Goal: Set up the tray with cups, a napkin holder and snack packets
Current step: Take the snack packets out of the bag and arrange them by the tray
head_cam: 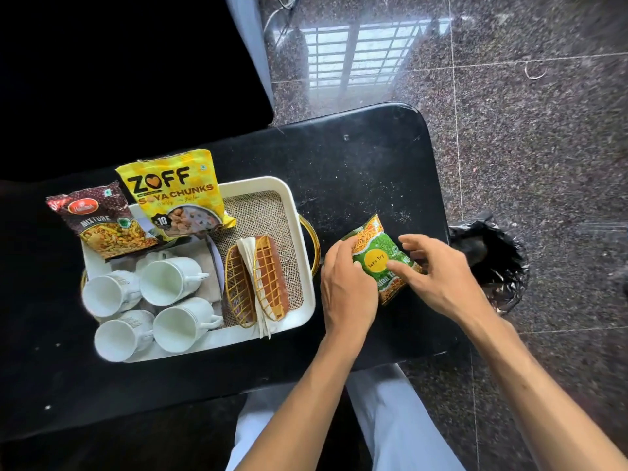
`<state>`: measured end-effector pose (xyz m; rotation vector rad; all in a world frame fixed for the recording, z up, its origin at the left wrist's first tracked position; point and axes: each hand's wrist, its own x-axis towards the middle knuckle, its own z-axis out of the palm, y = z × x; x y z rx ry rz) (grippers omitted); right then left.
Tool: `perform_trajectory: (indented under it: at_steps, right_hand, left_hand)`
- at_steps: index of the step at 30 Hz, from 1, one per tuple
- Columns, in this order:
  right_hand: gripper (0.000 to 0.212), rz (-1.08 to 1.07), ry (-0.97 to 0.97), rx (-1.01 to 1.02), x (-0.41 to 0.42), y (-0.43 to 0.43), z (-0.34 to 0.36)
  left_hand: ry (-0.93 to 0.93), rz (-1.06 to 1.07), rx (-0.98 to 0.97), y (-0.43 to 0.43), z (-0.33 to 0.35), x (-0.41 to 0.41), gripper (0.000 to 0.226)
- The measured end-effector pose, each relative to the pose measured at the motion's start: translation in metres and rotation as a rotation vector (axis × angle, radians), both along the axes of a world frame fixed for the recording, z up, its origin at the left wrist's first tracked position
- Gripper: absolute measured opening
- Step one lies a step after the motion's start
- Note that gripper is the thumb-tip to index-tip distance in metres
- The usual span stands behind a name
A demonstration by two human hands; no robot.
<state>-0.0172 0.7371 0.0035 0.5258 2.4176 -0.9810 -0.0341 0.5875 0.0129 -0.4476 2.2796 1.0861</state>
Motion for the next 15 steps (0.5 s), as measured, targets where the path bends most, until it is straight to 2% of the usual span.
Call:
perform_trajectory:
  at_steps: [5,9,11,15]
  right_hand:
    - [0.051,0.073,-0.057,-0.044,0.003,0.001,-0.008]
    - [0.051,0.068,0.022,-0.055,0.000,0.000,-0.002]
    - [0.053,0.083,0.105,-0.072,-0.007,-0.001,0.006]
    - [0.064,0.141,0.270,-0.135,-0.029,-0.008,0.028]
  left_hand:
    - [-0.024,0.073,0.023,0.003,-0.001,-0.003,0.045]
    - [-0.036,0.008,-0.008,-0.003,0.003,-0.009,0.041]
    - [0.061,-0.106,-0.050,-0.011,0.011,-0.013,0.046]
    - [0.393,-0.461,-0.169,-0.036,0.033,-0.032,0.069]
